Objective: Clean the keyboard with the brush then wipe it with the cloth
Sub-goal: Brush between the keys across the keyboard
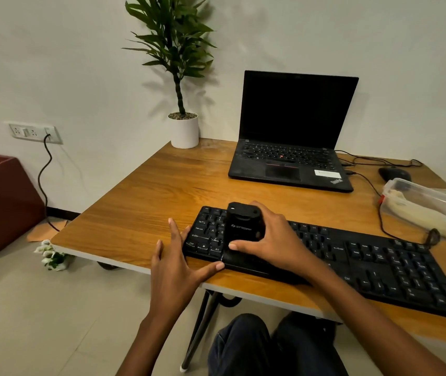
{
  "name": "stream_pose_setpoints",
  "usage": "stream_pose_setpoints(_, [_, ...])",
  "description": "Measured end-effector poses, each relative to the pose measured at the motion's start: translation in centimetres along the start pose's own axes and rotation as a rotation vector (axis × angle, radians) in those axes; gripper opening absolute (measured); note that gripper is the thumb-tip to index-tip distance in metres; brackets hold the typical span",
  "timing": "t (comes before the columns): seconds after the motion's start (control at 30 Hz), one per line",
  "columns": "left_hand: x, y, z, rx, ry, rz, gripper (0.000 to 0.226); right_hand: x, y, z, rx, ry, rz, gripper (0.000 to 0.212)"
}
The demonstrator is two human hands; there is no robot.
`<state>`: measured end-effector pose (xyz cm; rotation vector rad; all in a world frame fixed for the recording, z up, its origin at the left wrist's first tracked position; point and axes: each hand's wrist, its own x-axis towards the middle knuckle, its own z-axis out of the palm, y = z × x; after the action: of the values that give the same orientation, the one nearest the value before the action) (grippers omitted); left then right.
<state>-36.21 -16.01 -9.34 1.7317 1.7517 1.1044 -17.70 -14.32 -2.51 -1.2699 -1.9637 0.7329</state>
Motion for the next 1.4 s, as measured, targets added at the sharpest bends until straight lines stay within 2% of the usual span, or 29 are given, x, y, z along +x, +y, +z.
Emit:
stream_pose_setpoints(0.17, [-0.1, 0.0, 0.2, 0.003, 0.067, 0.086, 0.125, -4.4, 2.0, -5.3, 0.029, -0.013, 0.095, 0.047])
stream_pose_setpoints(0.3, [0.3, -1.0, 0.6, 0.088, 0.076, 0.167, 0.120, -5.6, 2.5, -7.3, 0.015, -0.016, 0.165, 0.052])
stream_pose_setpoints(0.37, [0.2, -1.6, 1.1, 0.166, 0.146, 0.246, 0.106, -5.1, 2.2, -7.8, 0.006, 0.082, 0.163, 0.055])
stream_pose_setpoints(0.43, [-0.6, -1.3, 1.9, 0.179, 0.239, 0.380, 0.078, -4.3, 2.0, -8.3, 0.071, 0.285, 0.135, 0.053])
stream_pose_setpoints(0.5, [-2.0, -0.2, 3.3, 0.158, 0.269, 0.571, 0.052, -3.3, 1.9, -8.5, 0.094, 0.379, 0.101, 0.054])
stream_pose_setpoints(0.6, [-3.7, 1.0, 6.2, 0.196, 0.191, 0.816, 0.044, -2.2, 2.0, -7.6, 0.107, 0.275, 0.087, 0.054])
stream_pose_setpoints(0.67, [-3.9, 1.1, 7.7, 0.228, 0.185, 0.887, 0.041, -1.9, 2.3, -6.9, 0.107, 0.207, 0.071, 0.054])
stream_pose_setpoints(0.8, [-4.1, 0.4, 8.8, 0.193, 0.247, 0.900, 0.042, -2.1, 3.2, -5.7, 0.079, 0.073, 0.084, 0.055])
stream_pose_setpoints(0.9, [-4.1, 0.0, 9.3, 0.187, 0.285, 0.900, 0.044, -1.8, 3.3, -5.8, -0.013, 0.051, 0.082, 0.055])
stream_pose_setpoints(1.0, [-3.8, 0.0, 9.5, 0.170, 0.324, 0.896, 0.042, -1.6, 2.8, -5.9, -0.074, 0.123, 0.024, 0.055])
stream_pose_setpoints(1.07, [-3.8, 0.1, 9.6, 0.162, 0.334, 0.901, 0.041, -1.8, 2.7, -5.9, -0.021, 0.173, 0.033, 0.055])
stream_pose_setpoints(1.17, [-3.7, 0.1, 9.5, 0.160, 0.332, 0.909, 0.040, -2.3, 3.1, -5.3, -0.011, 0.091, 0.042, 0.056])
stream_pose_setpoints(1.27, [-3.6, 0.1, 9.4, 0.160, 0.336, 0.914, 0.040, -2.2, 3.2, -5.0, -0.070, 0.094, 0.024, 0.053])
stream_pose_setpoints(1.4, [-3.6, 0.0, 9.4, 0.168, 0.338, 0.911, 0.041, -1.8, 3.0, -5.3, -0.091, 0.225, -0.030, 0.052])
